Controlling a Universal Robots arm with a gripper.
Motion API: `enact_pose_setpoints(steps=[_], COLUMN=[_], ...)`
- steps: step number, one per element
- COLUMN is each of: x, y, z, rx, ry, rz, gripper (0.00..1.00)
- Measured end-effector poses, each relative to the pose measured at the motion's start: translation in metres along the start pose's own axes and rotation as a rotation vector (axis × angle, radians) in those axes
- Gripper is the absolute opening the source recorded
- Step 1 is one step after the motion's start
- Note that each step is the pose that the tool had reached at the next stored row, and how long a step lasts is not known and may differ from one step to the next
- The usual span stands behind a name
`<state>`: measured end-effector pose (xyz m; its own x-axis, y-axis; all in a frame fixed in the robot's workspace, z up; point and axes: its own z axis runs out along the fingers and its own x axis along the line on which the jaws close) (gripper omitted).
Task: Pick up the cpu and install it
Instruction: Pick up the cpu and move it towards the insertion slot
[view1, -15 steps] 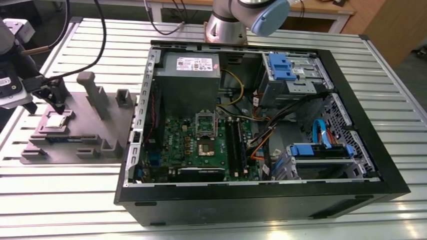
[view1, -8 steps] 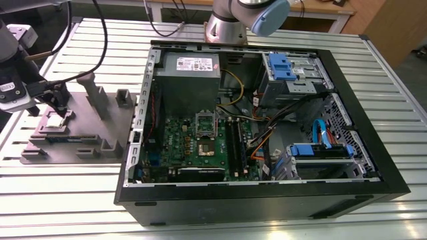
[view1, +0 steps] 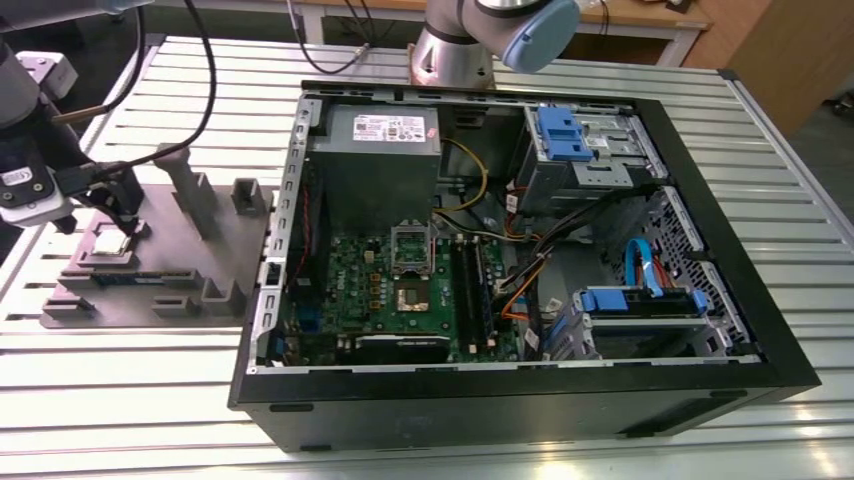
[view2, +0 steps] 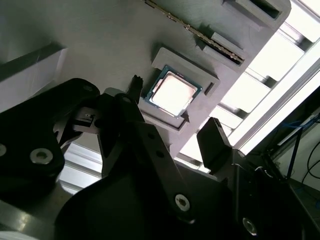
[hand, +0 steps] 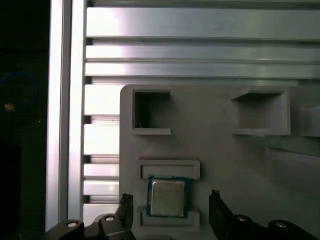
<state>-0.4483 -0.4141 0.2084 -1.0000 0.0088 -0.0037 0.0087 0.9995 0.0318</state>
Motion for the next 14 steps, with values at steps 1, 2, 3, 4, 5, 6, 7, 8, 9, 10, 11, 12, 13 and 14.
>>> enact_pose_setpoints(steps=[1, 2, 3, 4, 5, 6, 7, 8, 9, 10, 11, 12, 13, 14], x=[0.0001, 0.0000, 0.0000, 0.0001, 0.0000, 0.0001, 0.0001, 0.0001, 0.0001, 0.0001, 0.0001, 0.0001, 0.0001, 0.0001], y=[0.0000, 0.0000, -0.0001, -0.0001, -0.0002, -0.0002, -0.0002, -0.0003, -0.0003, -0.0003, -0.0004, -0.0004, -0.0004, -0.0004], z=[0.0008, 0.0019, 0.0030, 0.0041, 0.0052, 0.0063, 0.0073, 0.0083, 0.0093, 0.0102, 0.0110, 0.0116, 0.0121, 0.0126], rx=[0.0001, 0.0001, 0.0000, 0.0000, 0.0000, 0.0001, 0.0000, 0.0000, 0.0000, 0.0001, 0.0001, 0.0001, 0.0002, 0.0002], ry=[0.0002, 0.0001, 0.0001, 0.0001, 0.0002, 0.0001, 0.0001, 0.0001, 0.0001, 0.0002, 0.0002, 0.0002, 0.0002, 0.0002], rz=[0.000, 0.000, 0.000, 0.000, 0.000, 0.000, 0.000, 0.000, 0.000, 0.000, 0.000, 0.000, 0.000, 0.000], gripper=[0.71, 0.71, 0.71, 0.71, 0.71, 0.71, 0.71, 0.71, 0.71, 0.71, 0.71, 0.71, 0.71, 0.71])
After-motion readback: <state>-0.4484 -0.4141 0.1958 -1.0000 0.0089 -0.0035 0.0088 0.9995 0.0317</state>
